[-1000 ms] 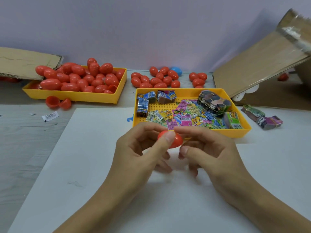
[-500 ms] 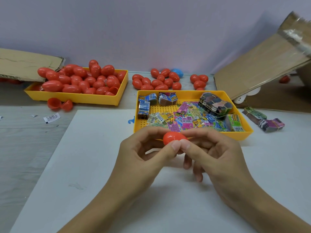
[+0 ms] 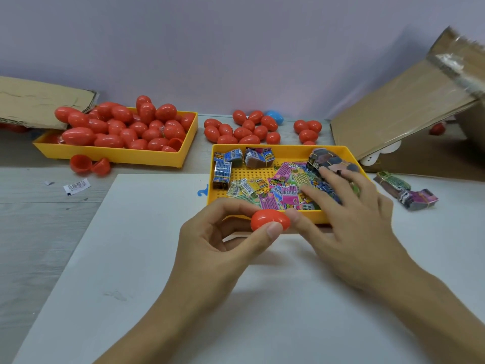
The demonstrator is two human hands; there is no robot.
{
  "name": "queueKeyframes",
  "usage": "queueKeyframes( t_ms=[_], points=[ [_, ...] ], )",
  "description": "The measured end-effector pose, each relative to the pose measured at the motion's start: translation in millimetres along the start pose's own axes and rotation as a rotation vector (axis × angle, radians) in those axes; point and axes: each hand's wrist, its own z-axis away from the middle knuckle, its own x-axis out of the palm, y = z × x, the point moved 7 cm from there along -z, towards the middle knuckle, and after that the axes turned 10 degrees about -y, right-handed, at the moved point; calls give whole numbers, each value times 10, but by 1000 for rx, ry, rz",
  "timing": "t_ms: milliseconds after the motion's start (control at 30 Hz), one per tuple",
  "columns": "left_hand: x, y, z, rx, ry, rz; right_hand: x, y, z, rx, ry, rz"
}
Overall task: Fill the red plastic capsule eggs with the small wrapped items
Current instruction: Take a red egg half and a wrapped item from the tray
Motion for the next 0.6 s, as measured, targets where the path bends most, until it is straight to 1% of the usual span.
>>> queueKeyframes(
  t_ms=[33,67,200,300,400,500,533,600],
  points=[
    [2,-1,0,-1,-6,-5,29,-2,-5,-4,-28,-1],
    [2,-5,-1,-3,-9,-10,17,-1,-4,-10,-17,-22],
    [1,-21,-1,-7,-14,-13,-120,-51,30,-114,138,-216],
    [3,-32,-2,-21,-15,-7,-173,-85,46,-196,158,-375],
    [0,-43,-4,-32,-18,-23,-202,-33,44,-204,165,-536],
    [-3,-52,-9,-37,-15,-23,-214,51,49,-138,165,-664],
    [-1,-53,-10,-37,-16,-23,-212,62,50,-121,160,-654],
    [3,-47,-13,-35,-20,-30,-179,23,46,-117,113,-503]
  ],
)
